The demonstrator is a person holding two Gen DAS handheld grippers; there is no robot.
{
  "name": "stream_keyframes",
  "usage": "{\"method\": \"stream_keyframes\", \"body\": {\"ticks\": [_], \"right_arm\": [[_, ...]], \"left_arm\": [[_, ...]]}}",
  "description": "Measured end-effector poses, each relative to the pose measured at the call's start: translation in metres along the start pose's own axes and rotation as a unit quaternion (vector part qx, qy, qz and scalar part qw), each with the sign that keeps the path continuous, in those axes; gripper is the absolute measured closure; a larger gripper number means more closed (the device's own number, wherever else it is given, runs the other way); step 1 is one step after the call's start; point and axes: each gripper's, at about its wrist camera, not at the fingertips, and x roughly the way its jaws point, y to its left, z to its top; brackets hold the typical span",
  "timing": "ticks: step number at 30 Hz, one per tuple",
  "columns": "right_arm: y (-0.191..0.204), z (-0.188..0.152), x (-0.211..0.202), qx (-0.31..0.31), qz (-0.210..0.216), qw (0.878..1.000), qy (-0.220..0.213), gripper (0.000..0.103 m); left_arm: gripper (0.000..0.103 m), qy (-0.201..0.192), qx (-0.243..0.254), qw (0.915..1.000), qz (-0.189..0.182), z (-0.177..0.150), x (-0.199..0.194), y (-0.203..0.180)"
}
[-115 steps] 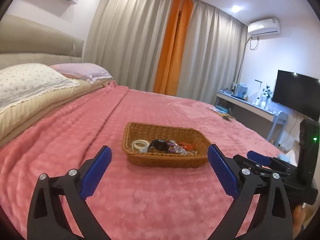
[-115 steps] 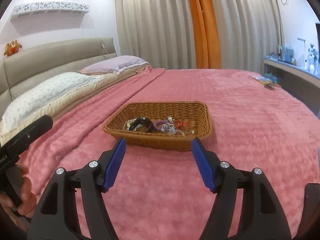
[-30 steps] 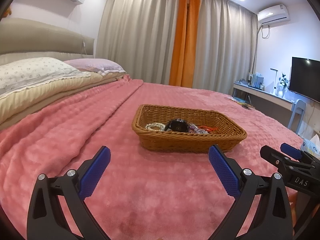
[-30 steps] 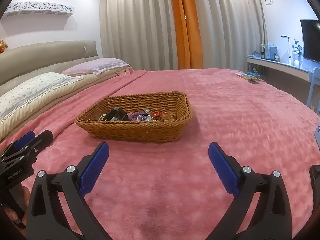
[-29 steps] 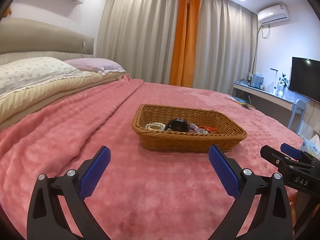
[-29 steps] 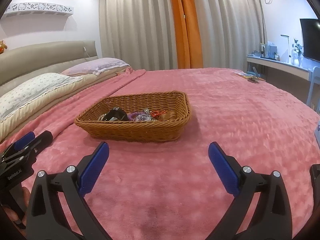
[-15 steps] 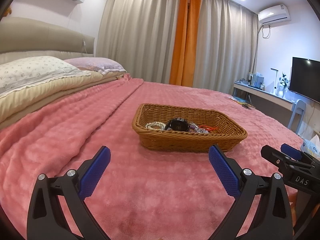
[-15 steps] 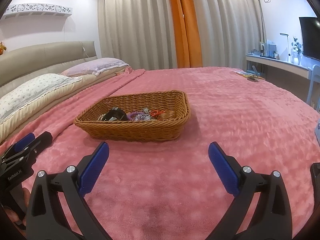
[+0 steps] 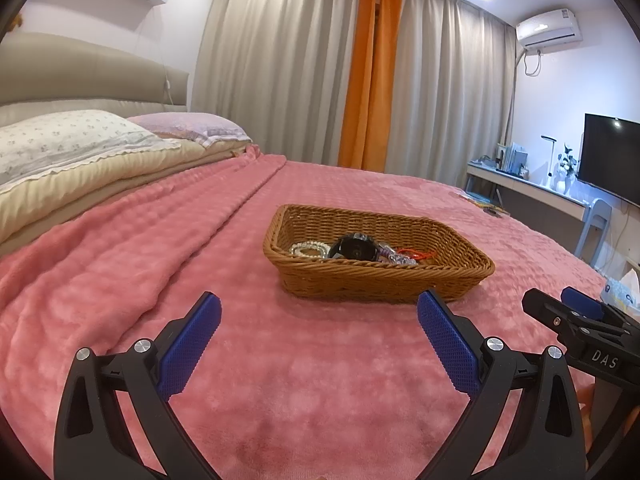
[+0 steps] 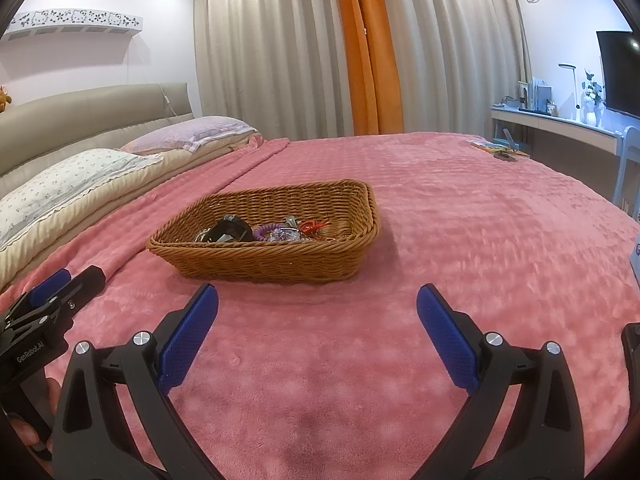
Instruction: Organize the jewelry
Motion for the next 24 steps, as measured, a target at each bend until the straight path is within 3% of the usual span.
{"method": "stream_keyframes", "body": {"ticks": [24], "right_arm": [[-0.0002, 0.0, -0.0004, 0.0, 0.0, 1.0, 0.0, 0.008]], "left_arm": [[0.008, 0.001, -0.001, 1.0, 0.0, 0.0013, 0.0001, 0.0]]}}
